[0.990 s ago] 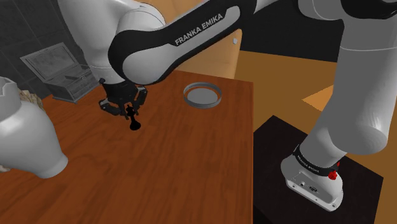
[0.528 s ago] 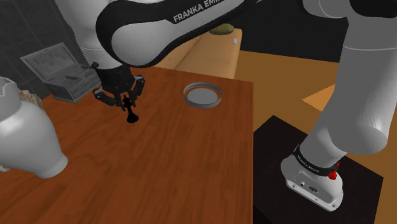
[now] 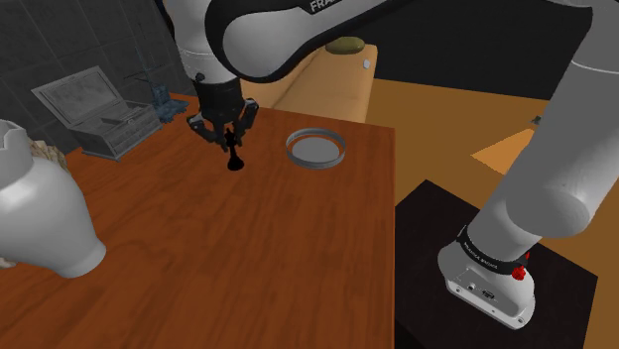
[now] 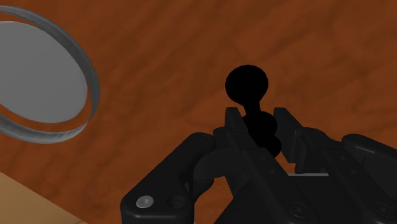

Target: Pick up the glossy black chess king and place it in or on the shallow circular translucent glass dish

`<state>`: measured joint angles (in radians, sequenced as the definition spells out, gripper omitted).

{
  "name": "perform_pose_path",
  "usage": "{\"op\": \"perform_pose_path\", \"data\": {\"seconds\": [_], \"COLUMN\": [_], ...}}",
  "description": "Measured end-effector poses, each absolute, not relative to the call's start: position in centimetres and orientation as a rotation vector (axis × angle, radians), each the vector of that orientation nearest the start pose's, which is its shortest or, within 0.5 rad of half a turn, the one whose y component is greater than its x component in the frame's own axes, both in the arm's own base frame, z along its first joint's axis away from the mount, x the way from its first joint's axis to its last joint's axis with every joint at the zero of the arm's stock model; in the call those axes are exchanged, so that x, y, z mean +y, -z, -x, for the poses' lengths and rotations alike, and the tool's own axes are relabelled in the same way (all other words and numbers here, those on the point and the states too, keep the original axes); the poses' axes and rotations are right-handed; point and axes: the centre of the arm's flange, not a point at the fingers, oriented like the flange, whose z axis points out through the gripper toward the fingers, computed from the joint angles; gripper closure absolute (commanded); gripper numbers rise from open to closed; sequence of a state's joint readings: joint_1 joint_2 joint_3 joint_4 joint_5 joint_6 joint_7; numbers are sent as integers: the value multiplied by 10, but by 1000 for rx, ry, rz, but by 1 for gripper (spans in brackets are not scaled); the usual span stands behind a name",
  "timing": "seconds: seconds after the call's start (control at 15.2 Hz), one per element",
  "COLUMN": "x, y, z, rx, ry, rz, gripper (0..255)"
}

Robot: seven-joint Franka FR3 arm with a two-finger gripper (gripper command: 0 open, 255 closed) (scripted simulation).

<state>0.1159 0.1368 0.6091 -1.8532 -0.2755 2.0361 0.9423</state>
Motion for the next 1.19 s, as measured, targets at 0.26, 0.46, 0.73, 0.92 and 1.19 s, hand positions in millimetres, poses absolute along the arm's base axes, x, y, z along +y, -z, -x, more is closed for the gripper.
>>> {"op": "perform_pose_path", "data": {"seconds": [0.26,0.46,0.73,0.92,1.19], "x": [325,284,228,189,140], "y": [-471,-469,-475,-475,-479], "z": [-473,-476,-478,-482,-485], "rx": [175,176,177,176,176], "ry": [283,283,284,283,284], "rz": [3186,3186,3185,3185,3185], "gripper": [255,255,255,255,255]}}
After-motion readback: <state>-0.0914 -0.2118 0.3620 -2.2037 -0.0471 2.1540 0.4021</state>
